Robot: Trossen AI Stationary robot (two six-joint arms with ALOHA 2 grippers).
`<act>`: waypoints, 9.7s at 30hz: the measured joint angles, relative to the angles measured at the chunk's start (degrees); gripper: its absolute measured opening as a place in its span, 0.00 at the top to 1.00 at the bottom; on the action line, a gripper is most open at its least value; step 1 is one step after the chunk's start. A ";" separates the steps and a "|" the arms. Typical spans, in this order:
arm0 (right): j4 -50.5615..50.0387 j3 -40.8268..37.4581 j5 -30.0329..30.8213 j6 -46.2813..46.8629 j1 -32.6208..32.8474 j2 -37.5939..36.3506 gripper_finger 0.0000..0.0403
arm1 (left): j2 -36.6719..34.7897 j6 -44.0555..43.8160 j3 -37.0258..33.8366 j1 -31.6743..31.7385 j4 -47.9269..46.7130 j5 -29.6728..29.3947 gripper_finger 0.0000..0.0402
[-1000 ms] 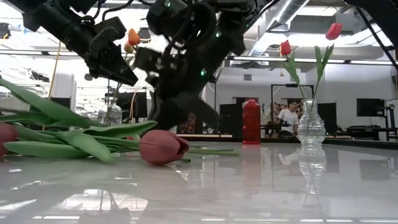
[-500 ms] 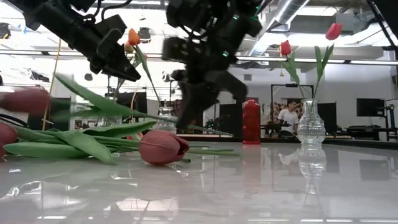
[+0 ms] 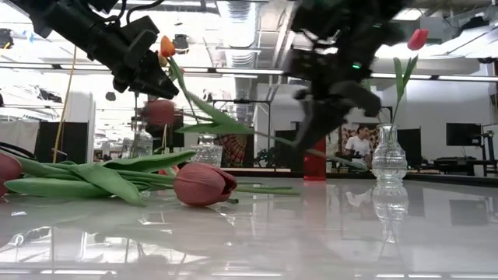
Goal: Sort flowers into vase by color
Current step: Put the red flower into the red vase
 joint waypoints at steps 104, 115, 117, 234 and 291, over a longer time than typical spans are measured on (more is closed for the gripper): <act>25.36 -27.68 9.77 11.09 -1.41 -32.65 0.49 | 41.33 17.13 26.77 1.37 53.80 10.55 0.99; 12.88 -27.65 9.79 14.24 2.64 -34.64 0.51 | 48.34 27.94 41.60 3.18 48.54 11.04 0.99; 11.87 -27.65 9.79 14.76 3.19 -34.58 0.51 | 49.43 28.86 44.01 3.95 47.49 11.02 0.99; 18.51 -27.69 9.92 14.54 3.74 -34.49 0.51 | 45.88 26.66 54.60 5.65 -13.43 16.34 0.68; 24.66 -5.59 3.52 12.59 6.14 -1.64 0.51 | 25.54 -5.82 18.01 -23.28 -6.72 18.61 0.68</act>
